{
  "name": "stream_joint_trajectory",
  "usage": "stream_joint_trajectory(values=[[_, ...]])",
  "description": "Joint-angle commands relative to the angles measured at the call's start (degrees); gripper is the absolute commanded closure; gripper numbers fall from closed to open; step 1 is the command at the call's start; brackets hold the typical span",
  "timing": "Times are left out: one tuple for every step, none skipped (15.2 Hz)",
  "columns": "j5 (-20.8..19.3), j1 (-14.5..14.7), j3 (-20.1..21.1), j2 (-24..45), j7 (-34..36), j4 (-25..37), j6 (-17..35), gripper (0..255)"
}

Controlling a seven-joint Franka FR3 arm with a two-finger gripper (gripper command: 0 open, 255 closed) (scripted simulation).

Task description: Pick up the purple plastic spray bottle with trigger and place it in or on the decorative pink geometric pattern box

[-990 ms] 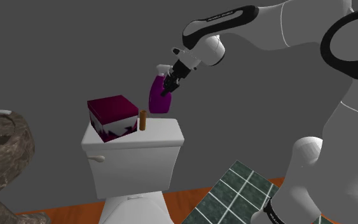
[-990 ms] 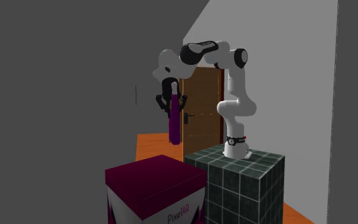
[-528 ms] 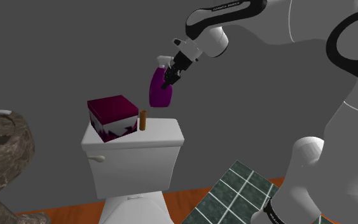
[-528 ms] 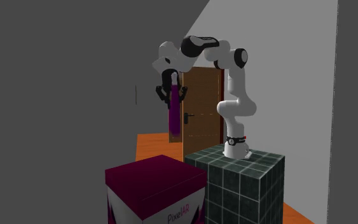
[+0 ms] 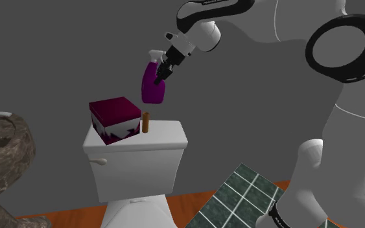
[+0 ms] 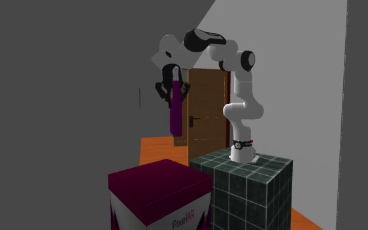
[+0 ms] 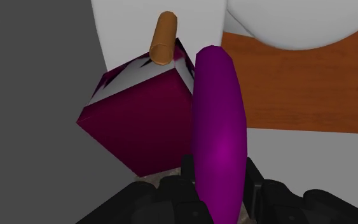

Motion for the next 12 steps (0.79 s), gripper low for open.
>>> stream_joint_trajectory(values=[[1.5, -0.2, 0.6, 4.2, 1.2, 5.2, -1.1, 255], [2.3, -0.4, 0.9, 6.4, 1.7, 7.9, -1.7, 255], [3.0, -0.7, 1.2, 8.6, 2.4, 10.8, -2.4, 255], [3.7, -1.1, 1.6, 10.9, 3.1, 13.8, -3.0, 255], [4.3, -1.5, 2.0, 13.3, 3.9, 17.0, -3.8, 255], [4.8, -2.1, 2.4, 15.7, 4.7, 20.4, -4.6, 255], [5.4, -2.6, 2.8, 18.2, 5.7, 24.0, -5.5, 255], [5.8, -3.3, 3.2, 20.9, 6.8, 27.9, -6.4, 255], [6.3, -4.1, 3.6, 23.7, 8.0, 32.1, -7.5, 255], [6.7, -5.0, 4.1, 26.7, 9.3, 36.9, -8.8, 255], [7.1, -6.1, 4.6, 30.0, 10.9, 42.3, -10.2, 255], [7.4, -7.6, 5.2, 34.0, 12.9, 48.9, -12.1, 255]])
